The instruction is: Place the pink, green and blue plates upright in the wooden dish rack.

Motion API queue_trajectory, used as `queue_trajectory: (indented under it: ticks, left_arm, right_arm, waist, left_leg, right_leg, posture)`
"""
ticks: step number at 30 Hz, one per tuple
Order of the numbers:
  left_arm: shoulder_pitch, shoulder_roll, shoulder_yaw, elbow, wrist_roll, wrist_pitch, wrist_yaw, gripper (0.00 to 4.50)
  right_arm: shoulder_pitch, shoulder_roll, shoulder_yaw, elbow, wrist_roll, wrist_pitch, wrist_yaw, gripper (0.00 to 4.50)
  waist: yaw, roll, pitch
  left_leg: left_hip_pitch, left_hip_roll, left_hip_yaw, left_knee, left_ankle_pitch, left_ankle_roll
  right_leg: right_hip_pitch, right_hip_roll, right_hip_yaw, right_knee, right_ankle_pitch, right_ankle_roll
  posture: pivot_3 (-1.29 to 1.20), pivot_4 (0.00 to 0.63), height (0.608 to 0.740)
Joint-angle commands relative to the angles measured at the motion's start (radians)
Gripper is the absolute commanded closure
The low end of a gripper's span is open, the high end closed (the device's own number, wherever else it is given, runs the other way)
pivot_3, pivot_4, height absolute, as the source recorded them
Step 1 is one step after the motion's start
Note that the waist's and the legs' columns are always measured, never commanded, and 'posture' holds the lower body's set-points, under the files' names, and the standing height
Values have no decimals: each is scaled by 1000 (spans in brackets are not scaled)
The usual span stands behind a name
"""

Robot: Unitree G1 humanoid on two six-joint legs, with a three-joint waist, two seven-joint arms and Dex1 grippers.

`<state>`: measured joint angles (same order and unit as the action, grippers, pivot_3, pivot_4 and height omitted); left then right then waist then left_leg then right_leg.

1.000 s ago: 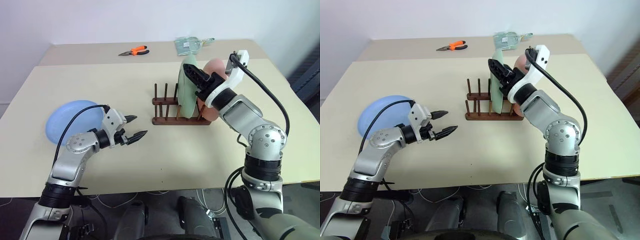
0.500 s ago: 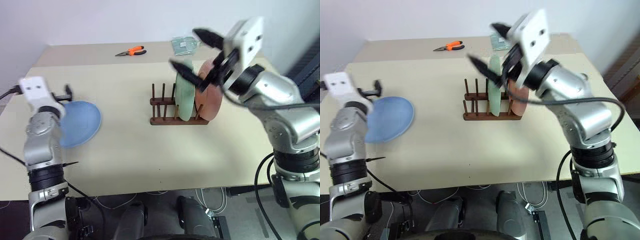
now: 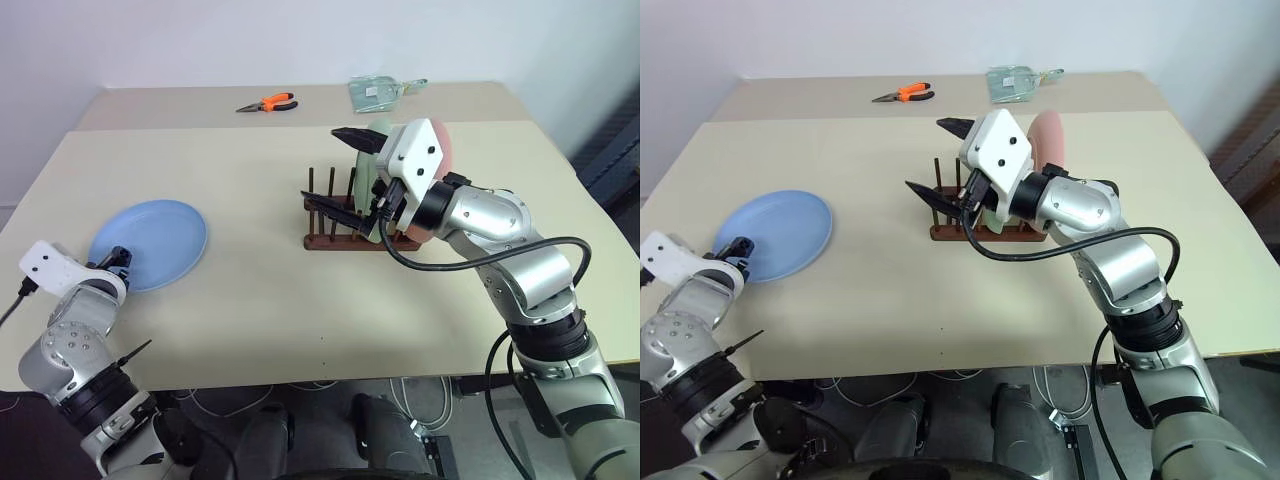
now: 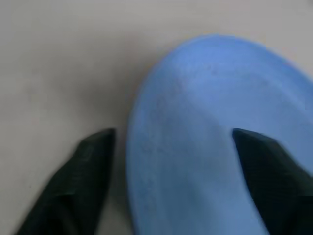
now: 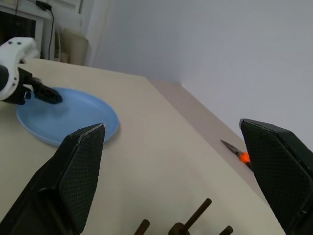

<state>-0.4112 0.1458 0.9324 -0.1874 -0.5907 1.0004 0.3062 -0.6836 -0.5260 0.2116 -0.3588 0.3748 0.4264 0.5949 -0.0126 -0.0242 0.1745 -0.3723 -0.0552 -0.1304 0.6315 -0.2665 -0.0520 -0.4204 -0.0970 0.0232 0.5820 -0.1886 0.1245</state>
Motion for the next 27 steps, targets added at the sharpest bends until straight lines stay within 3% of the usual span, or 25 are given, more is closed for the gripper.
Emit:
queue_trajectory:
  ticks: [1,4,5,10,18,21,26,27]
  left_arm:
    - [-6,11,-60,-26,-39,-7,-34,2803]
    - [-27,56,-222,-84,-14,-97,-159,4292]
    - [-42,71,-269,-99,-3,-124,-187,4453]
    - [-167,126,-461,-141,-3,-188,-295,4453]
    - [-282,139,-574,-208,-60,-161,-330,4453]
    - [-267,150,-583,-228,-71,-152,-338,4500]
    - [-246,153,-545,-240,-123,-139,-335,4500]
    - [-241,148,-531,-241,-140,-147,-336,4150]
  right_arm:
    - [-7,12,-21,-16,-4,4,23,0]
    - [-6,7,15,-27,-57,-12,35,0]
    - [-9,3,42,-27,-97,-31,39,0]
    - [-62,15,217,52,-361,-199,51,0]
    - [-154,89,317,317,-657,-413,-24,0]
    - [-161,116,302,368,-697,-441,-41,825]
    - [-152,148,278,362,-707,-465,-31,3370]
    - [-151,152,274,356,-713,-472,-35,3907]
  waist:
    - [3,0,0]
    - [12,-4,1]
    - [14,-5,1]
    - [11,-6,1]
    - [-6,-6,1]
    - [-5,-6,1]
    - [-4,-6,1]
    - [-4,-6,1]
  left_leg:
    - [0,0,0,0,0,0]
    - [-1,-1,0,1,0,-1]
    - [-1,-1,0,1,1,-1]
    - [-1,-1,1,1,1,-1]
    - [-1,0,1,-1,2,-3]
    - [-1,0,1,-1,2,-3]
    - [-1,0,1,-1,2,-3]
    - [-1,0,1,-1,2,-3]
  right_leg:
    - [0,0,0,0,0,0]
    - [0,0,0,0,0,0]
    - [0,0,0,0,0,0]
    - [0,0,0,-1,0,-1]
    - [-4,1,1,1,1,-1]
    - [-3,1,1,0,1,-1]
    - [-3,1,1,1,1,-1]
    - [-3,1,1,1,1,-1]
  posture:
    - [0,150,740]
    - [0,150,740]
    - [0,150,740]
    - [0,150,740]
    - [0,150,740]
    - [0,150,740]
    - [0,150,740]
    - [0,150,740]
